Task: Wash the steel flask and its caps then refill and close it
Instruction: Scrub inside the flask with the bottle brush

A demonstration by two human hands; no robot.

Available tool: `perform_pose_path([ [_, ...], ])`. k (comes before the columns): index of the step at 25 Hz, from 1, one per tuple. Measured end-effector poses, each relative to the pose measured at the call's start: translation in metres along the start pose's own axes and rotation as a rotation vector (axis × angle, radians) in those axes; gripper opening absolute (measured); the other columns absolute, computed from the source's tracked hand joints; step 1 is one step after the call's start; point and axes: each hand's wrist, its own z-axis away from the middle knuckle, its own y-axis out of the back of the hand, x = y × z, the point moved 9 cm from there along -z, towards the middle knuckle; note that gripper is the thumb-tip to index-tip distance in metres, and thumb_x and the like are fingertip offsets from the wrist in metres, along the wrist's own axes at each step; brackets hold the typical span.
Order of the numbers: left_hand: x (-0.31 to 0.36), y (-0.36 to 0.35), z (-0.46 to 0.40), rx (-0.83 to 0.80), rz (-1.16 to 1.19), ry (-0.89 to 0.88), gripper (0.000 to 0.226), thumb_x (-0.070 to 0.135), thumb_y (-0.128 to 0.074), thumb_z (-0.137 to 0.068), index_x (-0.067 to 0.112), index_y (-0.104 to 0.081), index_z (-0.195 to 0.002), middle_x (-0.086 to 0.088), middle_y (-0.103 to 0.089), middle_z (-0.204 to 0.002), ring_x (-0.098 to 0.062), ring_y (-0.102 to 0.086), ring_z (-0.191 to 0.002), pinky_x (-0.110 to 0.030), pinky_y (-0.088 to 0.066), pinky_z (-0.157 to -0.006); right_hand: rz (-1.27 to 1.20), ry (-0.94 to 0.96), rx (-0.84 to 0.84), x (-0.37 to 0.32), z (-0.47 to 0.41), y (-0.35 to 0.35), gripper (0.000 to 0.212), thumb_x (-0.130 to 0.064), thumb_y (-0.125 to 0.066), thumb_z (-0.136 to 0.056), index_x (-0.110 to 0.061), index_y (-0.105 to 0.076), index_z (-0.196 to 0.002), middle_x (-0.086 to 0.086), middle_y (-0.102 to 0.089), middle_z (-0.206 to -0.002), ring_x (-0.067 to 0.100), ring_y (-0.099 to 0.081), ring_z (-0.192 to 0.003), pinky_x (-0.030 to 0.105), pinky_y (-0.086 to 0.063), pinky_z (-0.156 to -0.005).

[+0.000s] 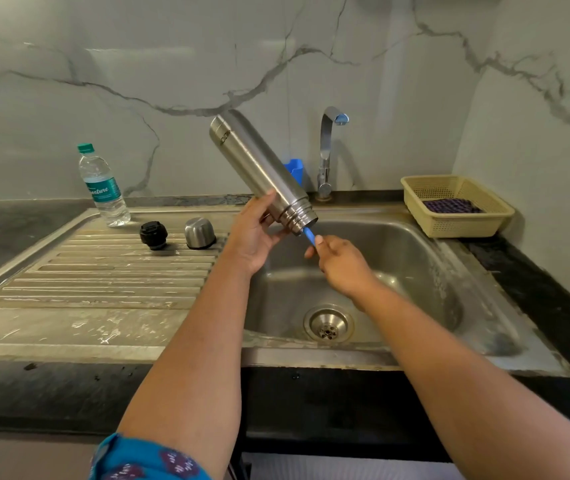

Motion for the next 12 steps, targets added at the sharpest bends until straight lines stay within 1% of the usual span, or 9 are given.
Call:
perform_pose_path([
  [1,0.000,0.003,0.001,0.051,-0.043,-0.002,0.024,0.039,-0.061,-0.092,0.017,-0.062,-0.100,-0.001,-0.063,-0.090,-0.015,-0.061,-0.087,-0.038,-0.053,-0.087,0.247,0.111,0.110,-0.009,0.001,0.004,0.034,-0.031,-0.032,-0.104,-0.013,-0.060,-0.095,0.000,-0.054,-0.073,0.018,-0.051,-0.064,0.027,-0.035,-0.060],
  [2,-0.001,0.005,0.002,0.099,-0.069,0.000,0.027,0.044,-0.060,-0.093,0.018,-0.061,-0.099,0.002,-0.065,-0.086,-0.010,-0.064,-0.081,-0.033,-0.054,-0.084,0.388,0.163,0.159,-0.012,0.004,0.002,0.032,-0.031,-0.033,-0.104,-0.012,-0.059,-0.100,0.006,-0.060,-0.082,0.025,-0.054,-0.073,0.029,-0.035,-0.063],
  [4,-0.003,0.010,0.003,0.152,-0.074,0.004,0.024,0.039,-0.063,-0.093,0.016,-0.059,-0.100,0.005,-0.067,-0.082,-0.006,-0.067,-0.074,-0.026,-0.055,-0.077,0.546,0.191,0.212,-0.015,0.006,-0.001,0.029,-0.027,-0.035,-0.103,-0.008,-0.057,-0.102,0.016,-0.063,-0.092,0.034,-0.055,-0.082,0.031,-0.032,-0.064],
  [6,-0.004,0.012,0.003,0.166,-0.054,0.013,0.024,0.030,-0.069,-0.091,0.014,-0.059,-0.105,0.002,-0.069,-0.088,-0.011,-0.068,-0.084,-0.028,-0.056,-0.079,0.608,0.197,0.260,-0.015,0.003,0.002,0.029,-0.025,-0.037,-0.103,-0.006,-0.058,-0.099,0.016,-0.062,-0.091,0.034,-0.056,-0.083,0.031,-0.032,-0.064],
  [7,-0.004,0.015,0.002,0.163,-0.041,0.009,0.025,0.027,-0.070,-0.090,0.012,-0.060,-0.107,0.001,-0.069,-0.088,-0.014,-0.068,-0.086,-0.029,-0.057,-0.079,0.476,0.178,0.222,-0.014,0.002,0.002,0.030,-0.025,-0.038,-0.103,-0.007,-0.061,-0.095,0.013,-0.062,-0.084,0.031,-0.056,-0.075,0.030,-0.034,-0.061],
  [8,-0.003,0.015,0.001,0.147,-0.020,0.004,0.027,0.024,-0.070,-0.090,0.011,-0.059,-0.111,0.001,-0.069,-0.087,-0.015,-0.068,-0.086,-0.029,-0.057,-0.078,0.210,0.091,0.116,-0.006,-0.002,-0.002,0.033,-0.026,-0.038,-0.103,-0.008,-0.062,-0.090,0.007,-0.057,-0.072,0.024,-0.052,-0.062,0.029,-0.035,-0.055],
  [10,-0.002,0.010,0.000,0.077,0.041,0.021,0.032,0.026,-0.068,-0.091,0.010,-0.056,-0.117,-0.002,-0.069,-0.088,-0.017,-0.067,-0.084,-0.030,-0.058,-0.074,-0.625,-0.239,-0.233,0.011,0.005,-0.032,0.037,-0.024,-0.035,-0.104,-0.007,-0.061,-0.083,-0.004,-0.036,-0.053,0.009,-0.030,-0.040,0.021,-0.025,-0.037],
  [11,-0.004,0.005,-0.001,0.035,0.075,0.040,0.034,0.029,-0.065,-0.092,0.010,-0.057,-0.118,-0.005,-0.069,-0.092,-0.019,-0.067,-0.085,-0.032,-0.058,-0.075,-0.989,-0.388,-0.370,0.008,0.016,-0.047,0.036,-0.022,-0.034,-0.103,-0.006,-0.060,-0.083,-0.006,-0.029,-0.051,0.004,-0.020,-0.038,0.017,-0.019,-0.032],
  [12,-0.004,0.001,-0.001,0.006,0.098,0.049,0.033,0.030,-0.064,-0.093,0.009,-0.058,-0.118,-0.007,-0.068,-0.095,-0.020,-0.067,-0.087,-0.033,-0.058,-0.076,-1.155,-0.456,-0.426,0.005,0.021,-0.052,0.035,-0.022,-0.034,-0.102,-0.005,-0.058,-0.083,-0.007,-0.026,-0.051,0.003,-0.015,-0.038,0.015,-0.017,-0.030],
])
